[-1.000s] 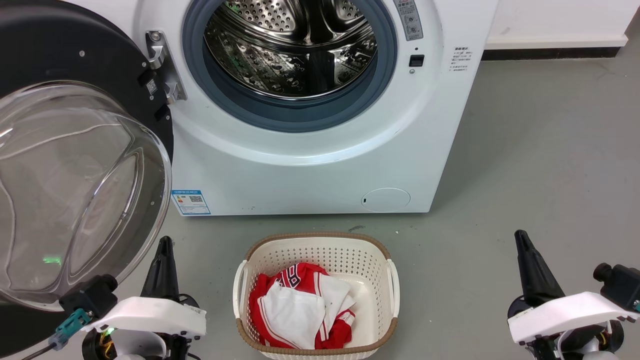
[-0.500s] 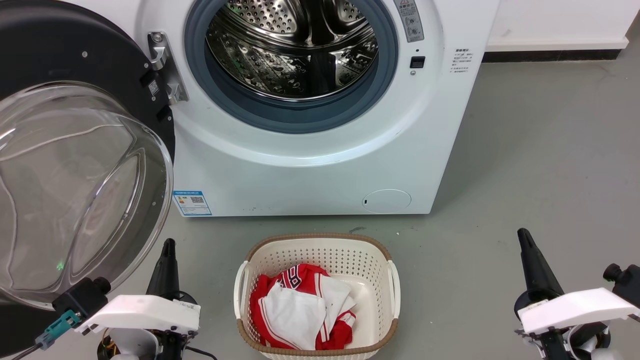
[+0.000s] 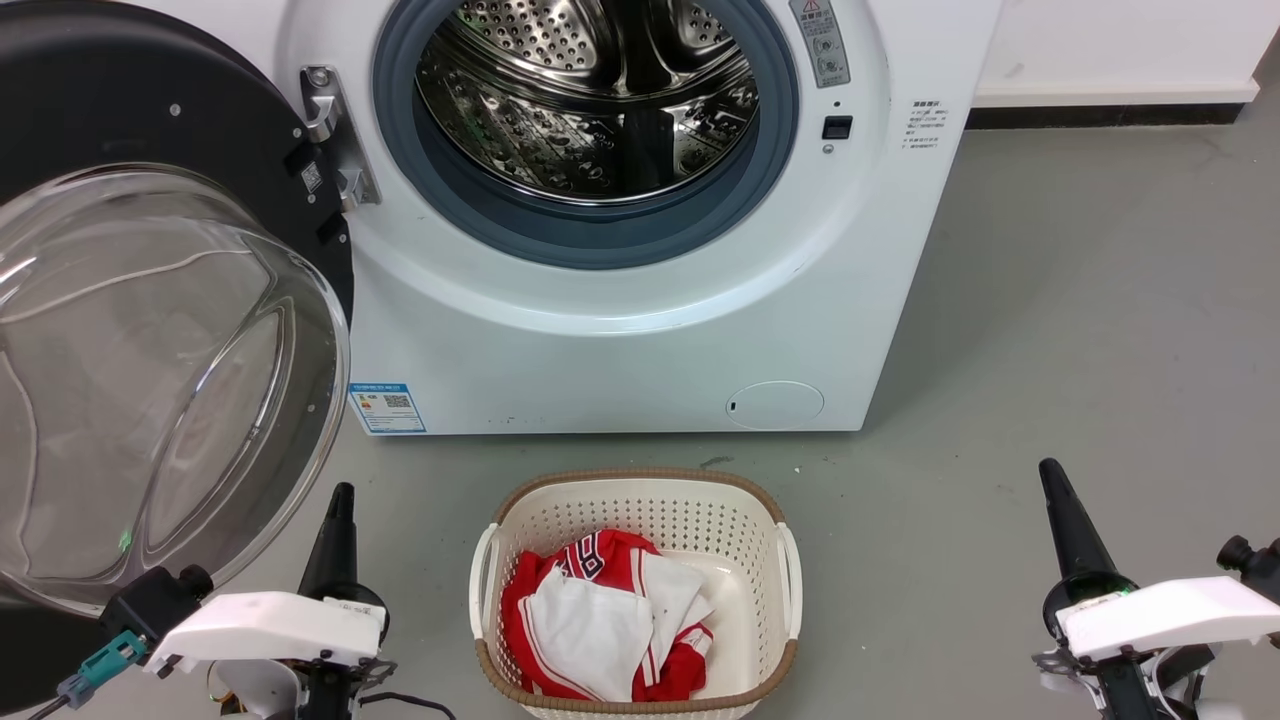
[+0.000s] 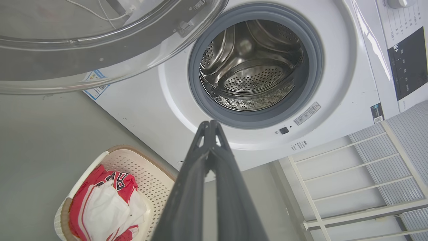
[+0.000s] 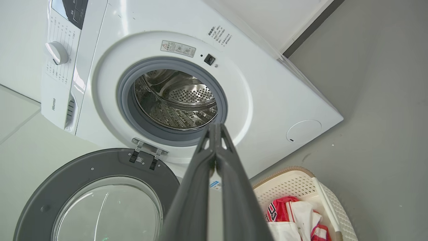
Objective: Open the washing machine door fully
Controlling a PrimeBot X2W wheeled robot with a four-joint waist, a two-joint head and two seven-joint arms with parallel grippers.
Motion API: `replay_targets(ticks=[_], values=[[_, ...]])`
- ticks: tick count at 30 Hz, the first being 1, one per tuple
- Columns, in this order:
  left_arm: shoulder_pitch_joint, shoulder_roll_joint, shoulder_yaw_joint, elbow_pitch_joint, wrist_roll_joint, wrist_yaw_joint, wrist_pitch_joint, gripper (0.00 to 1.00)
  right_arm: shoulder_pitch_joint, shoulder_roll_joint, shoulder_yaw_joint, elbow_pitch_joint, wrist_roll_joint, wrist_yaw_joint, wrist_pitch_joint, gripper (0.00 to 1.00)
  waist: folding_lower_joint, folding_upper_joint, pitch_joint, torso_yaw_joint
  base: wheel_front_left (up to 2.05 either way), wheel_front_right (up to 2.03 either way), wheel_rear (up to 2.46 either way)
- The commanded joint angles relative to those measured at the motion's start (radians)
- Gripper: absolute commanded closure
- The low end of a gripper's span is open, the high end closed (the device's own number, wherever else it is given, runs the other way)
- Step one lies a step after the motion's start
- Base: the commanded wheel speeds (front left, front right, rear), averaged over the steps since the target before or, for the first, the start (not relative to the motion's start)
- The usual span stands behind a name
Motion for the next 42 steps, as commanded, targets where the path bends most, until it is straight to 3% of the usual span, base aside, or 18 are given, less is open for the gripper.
replay_targets(ticks=[1,42], values=[[-0.027,0.001,0.007,-0.006,-0.028,-0.009,0.006,1.0,-0.025,-0.007,-0.004,-0.004,0.029,0.0,0.005,1.0,0.0,0.0,0.0,0.0,0.0,0.0,0.0],[-0.039,-0.022,0.053,0.042,-0.41,-0.067,0.104,1.0,-0.051,-0.004,-0.035,0.059,0.428,0.0,0.064,1.0,0.0,0.0,-0.013,0.009,0.0,0.0,0.0]])
